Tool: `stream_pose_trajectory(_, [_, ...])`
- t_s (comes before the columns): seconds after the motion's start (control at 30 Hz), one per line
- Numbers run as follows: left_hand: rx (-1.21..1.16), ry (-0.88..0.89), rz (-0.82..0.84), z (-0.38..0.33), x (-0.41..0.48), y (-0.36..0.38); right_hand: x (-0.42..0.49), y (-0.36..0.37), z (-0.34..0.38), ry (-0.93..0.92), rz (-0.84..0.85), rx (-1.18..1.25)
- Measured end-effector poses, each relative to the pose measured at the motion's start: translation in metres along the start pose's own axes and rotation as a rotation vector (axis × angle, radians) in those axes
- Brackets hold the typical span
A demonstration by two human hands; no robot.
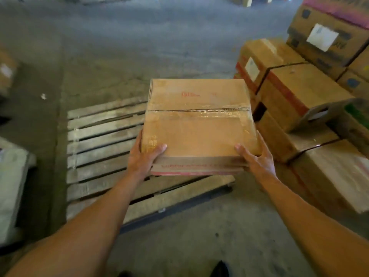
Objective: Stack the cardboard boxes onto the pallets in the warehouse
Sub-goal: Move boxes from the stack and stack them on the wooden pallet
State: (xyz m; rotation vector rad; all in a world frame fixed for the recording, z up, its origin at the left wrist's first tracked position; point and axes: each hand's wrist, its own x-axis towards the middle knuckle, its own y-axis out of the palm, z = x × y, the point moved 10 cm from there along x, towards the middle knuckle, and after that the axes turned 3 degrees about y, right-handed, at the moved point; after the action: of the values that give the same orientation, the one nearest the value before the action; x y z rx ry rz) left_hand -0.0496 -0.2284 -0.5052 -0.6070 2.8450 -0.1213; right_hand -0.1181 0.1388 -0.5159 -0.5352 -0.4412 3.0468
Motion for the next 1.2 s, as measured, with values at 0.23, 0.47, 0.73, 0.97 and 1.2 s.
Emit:
stream_pose_trajectory(0.23, [-0.034, -0.145, -0.133, 0.113, -0.013, -0.204, -0.041, 0.216, -0.034, 0.048, 0.133, -0.091])
stream_pose_trajectory(0.47, [-0.075, -0.188, -0.131, 0.22, -0.004, -0.335, -0.071, 0.376, -0.091, 0.044, 0.178, -0.184])
stream_pose_trajectory(0.73, [-0.092, -0.245, -0.224, 0.372, 0.006, -0.407, -0.056, 0.496, -0.2, 0.107, 0.24, -0.208])
stream_pose_trajectory(0.97, [-0.047, -0.259, -0.254, 0.484, 0.015, -0.44, -0.041, 0.565, -0.302, 0.129, 0.245, -0.231])
stream_pose_trajectory(1.2, [-0.05, -0.307, -0.273, 0.538, 0.009, -0.449, -0.041, 0.586, -0.332, 0.117, 0.269, -0.242])
